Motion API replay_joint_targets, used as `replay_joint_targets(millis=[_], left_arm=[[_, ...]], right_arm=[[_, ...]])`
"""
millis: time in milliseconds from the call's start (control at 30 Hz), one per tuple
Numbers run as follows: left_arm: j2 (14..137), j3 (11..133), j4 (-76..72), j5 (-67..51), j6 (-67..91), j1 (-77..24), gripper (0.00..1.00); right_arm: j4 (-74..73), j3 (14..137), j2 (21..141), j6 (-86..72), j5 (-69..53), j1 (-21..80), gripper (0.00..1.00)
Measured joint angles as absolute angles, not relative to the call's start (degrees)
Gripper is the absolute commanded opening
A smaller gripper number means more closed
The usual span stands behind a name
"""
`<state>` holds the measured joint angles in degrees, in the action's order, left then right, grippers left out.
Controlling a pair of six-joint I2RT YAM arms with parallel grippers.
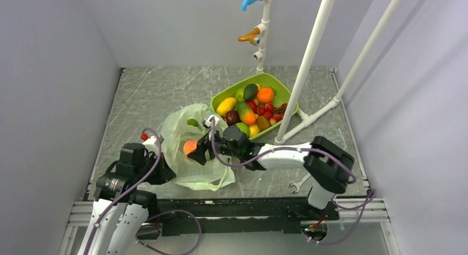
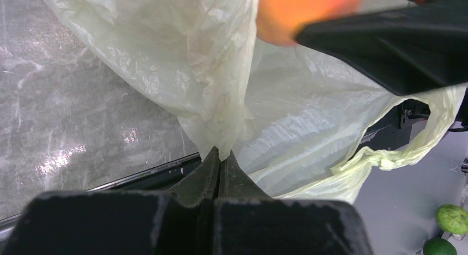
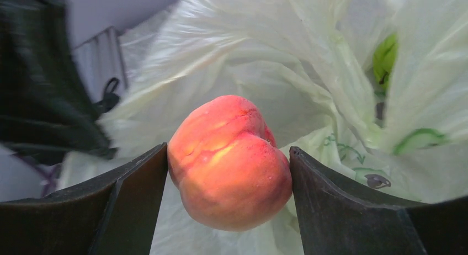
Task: Take the fake fruits out of the plastic bag
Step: Take out the fake fruit from the plastic bag, then place the fake fruit in the bin.
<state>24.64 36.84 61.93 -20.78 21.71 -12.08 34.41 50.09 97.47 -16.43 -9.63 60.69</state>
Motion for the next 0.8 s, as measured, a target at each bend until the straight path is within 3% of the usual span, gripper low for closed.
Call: replay_joint_targets(millis=[400,800], left_arm=[[24.6,36.8,61.9,-20.8,21.7,-11.9,0.0],[24.6,36.8,61.9,-20.8,21.7,-11.8,0.0]], right_arm=[[28.1,47.4,77.0,-13.3,-9.5,60.7,0.0],[15.9,49.2,73.9,-8.6,22.5,57.8,0.0]])
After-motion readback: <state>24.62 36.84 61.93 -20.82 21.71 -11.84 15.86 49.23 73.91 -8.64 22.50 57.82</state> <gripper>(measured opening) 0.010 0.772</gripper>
